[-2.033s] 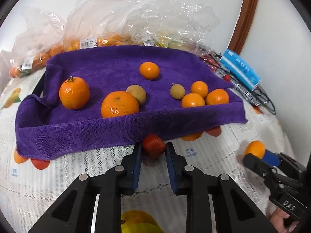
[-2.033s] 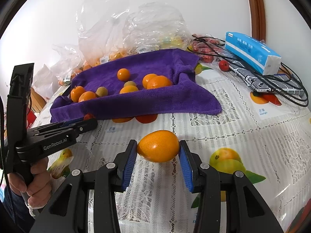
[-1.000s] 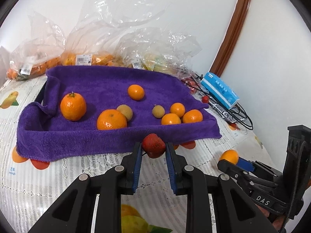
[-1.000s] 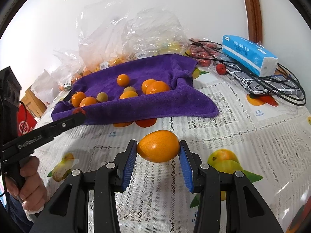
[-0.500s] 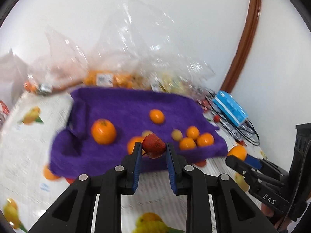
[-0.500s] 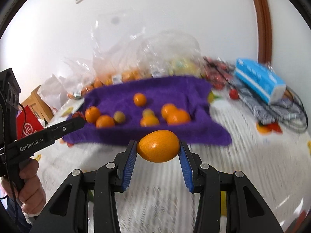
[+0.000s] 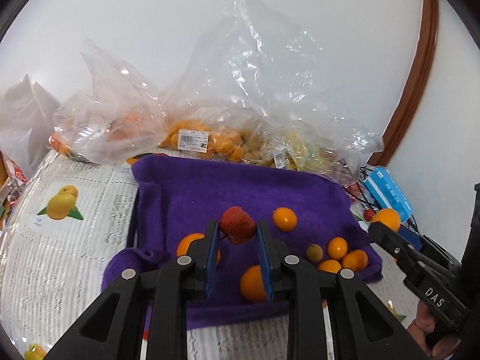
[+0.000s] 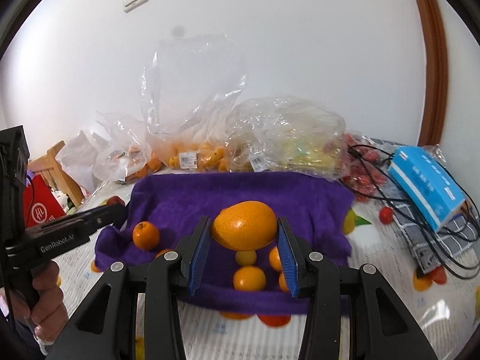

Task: Organize fruits

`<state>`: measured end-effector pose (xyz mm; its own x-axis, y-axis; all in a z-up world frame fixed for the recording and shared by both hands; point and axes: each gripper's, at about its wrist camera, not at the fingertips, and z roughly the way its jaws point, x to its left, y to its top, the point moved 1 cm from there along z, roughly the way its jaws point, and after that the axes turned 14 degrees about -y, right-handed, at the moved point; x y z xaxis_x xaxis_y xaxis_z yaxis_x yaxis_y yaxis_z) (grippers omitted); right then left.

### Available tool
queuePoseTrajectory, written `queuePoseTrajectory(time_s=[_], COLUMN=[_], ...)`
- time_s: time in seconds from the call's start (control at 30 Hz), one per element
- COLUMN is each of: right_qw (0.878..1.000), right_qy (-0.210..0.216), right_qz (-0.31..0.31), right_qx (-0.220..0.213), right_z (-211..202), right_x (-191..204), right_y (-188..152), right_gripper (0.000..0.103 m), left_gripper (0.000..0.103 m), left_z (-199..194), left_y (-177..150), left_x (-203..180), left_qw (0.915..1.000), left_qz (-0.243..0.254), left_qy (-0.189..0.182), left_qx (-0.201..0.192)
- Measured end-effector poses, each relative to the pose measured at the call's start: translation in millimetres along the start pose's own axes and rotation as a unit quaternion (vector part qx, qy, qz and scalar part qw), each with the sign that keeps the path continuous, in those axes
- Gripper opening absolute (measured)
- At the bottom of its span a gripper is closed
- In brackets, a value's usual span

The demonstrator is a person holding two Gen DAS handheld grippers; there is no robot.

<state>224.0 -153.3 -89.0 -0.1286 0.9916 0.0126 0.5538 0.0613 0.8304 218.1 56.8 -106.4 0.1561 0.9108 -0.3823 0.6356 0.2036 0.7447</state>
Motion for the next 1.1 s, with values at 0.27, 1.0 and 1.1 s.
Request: queuePoseTrajectory(time_s=[0.27, 1.0, 1.1], right_qw=[0.999, 0.999, 0.998], right_qy=[0.004, -0.012, -0.037], right_qz=[0.002, 0.017, 0.031], right_qx=[0.038, 0.032, 0.035], right_z=[50.2, 36.6, 13.6], right_x=[5.2, 3.0, -4.1], right_y=[-19.3, -32.5, -26.9], right_gripper=[0.043, 0.056, 0.057], left_gripper=[0.024, 0.049, 0.049], left_z=[37.7, 21.2, 4.2], left_y=[-15.5, -14.7, -17.1], left_x=[4.5, -7.2, -15.2], left_qw=[0.9998, 0.9997, 0.9991], left_qz=[-0.006, 0.005, 0.011], left_qy=[-0.010, 0.021, 0.038], left_qx=[0.014, 0.007, 0.014])
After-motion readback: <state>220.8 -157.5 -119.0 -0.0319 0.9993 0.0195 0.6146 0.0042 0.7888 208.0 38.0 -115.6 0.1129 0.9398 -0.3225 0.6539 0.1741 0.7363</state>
